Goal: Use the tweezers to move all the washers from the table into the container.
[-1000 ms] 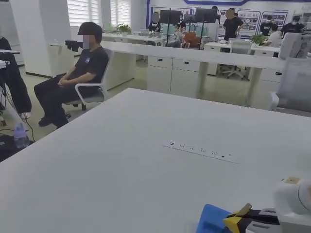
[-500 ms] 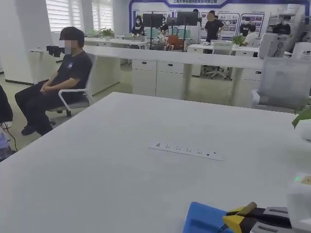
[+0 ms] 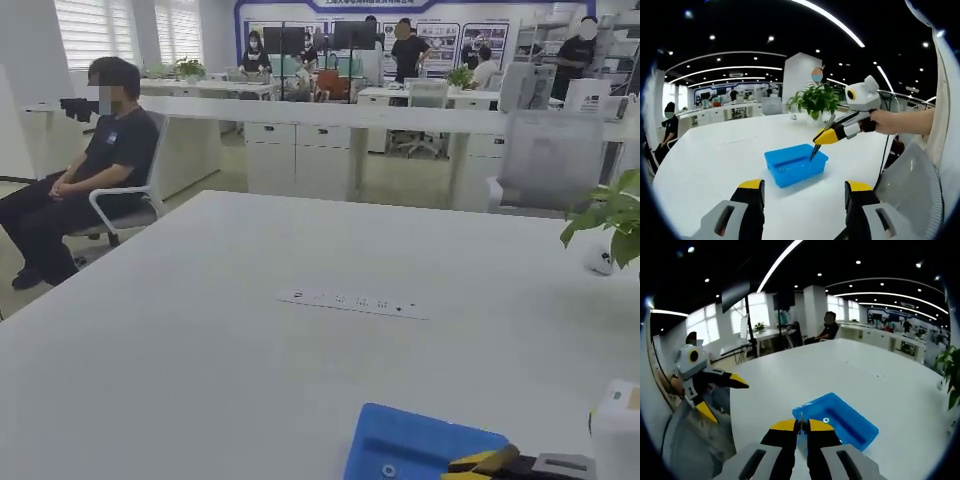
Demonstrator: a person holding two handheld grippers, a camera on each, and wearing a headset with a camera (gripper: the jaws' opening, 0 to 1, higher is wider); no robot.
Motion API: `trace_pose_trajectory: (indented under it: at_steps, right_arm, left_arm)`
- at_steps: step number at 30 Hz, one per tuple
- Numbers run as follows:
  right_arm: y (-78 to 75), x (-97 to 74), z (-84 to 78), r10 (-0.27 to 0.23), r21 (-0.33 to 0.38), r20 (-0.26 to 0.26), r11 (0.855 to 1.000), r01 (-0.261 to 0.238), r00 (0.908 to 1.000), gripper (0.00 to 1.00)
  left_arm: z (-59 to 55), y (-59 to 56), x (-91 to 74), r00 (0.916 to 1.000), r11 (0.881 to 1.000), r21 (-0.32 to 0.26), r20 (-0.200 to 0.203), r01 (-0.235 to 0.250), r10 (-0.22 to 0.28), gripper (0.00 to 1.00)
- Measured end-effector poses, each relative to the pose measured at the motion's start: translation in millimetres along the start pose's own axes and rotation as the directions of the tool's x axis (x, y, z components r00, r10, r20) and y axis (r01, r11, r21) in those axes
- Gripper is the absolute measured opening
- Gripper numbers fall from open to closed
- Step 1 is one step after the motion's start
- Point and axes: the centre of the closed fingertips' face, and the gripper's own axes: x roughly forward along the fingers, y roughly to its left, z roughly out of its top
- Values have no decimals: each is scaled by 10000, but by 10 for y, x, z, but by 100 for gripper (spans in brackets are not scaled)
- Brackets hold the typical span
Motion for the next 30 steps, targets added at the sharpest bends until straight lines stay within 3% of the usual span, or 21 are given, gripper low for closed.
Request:
trace_pose_trajectory:
  at_steps: [7, 10, 15, 17, 21, 23, 26, 28, 30]
  right_arm:
    - [257, -60, -259, 840, -48, -564, 9964, -844, 9949, 3]
    - [353, -89, -330, 1248, -13, -702, 9921, -1253, 9897, 3]
    - [473, -139, -422, 1793, -382, -1120, 9821, -1846, 9774, 3]
    - [522, -154, -432, 2064, -626, -1269, 9745, -2155, 9702, 3]
    - [649, -200, -402, 2741, -996, -1404, 9521, -2890, 9514, 3]
    - [704, -219, -402, 2938, -1399, -1568, 9385, -3157, 9429, 3]
    - [773, -231, -431, 3150, -1793, -1864, 9204, -3474, 9306, 3]
    - [808, -233, -432, 3268, -1852, -1928, 9139, -3613, 9252, 3]
    - [817, -234, -433, 3251, -2043, -2016, 9086, -3643, 9239, 3]
  left_arm:
    - [-55, -152, 35, 9952, 9963, 44, -475, 863, -860, 60]
    - [-48, -286, 50, 9851, 9867, -181, -580, 1614, -1622, 53]
    - [-38, -410, 84, 9701, 9739, 227, -967, 2260, -2228, 45]
    - [-9, -466, 103, 9599, 9641, 333, -1091, 2633, -2584, 42]
    - [64, -603, 119, 9301, 9311, 1004, -1527, 3507, -3339, 33]
    - [82, -647, 122, 9196, 9166, 1391, -1812, 3749, -3486, 29]
    - [138, -722, 133, 9057, 8993, 1527, -1852, 4098, -3813, 23]
    - [143, -752, 148, 8946, 8872, 1625, -2026, 4318, -3983, 20]
    - [133, -762, 175, 8897, 8755, 1993, -2276, 4403, -3957, 19]
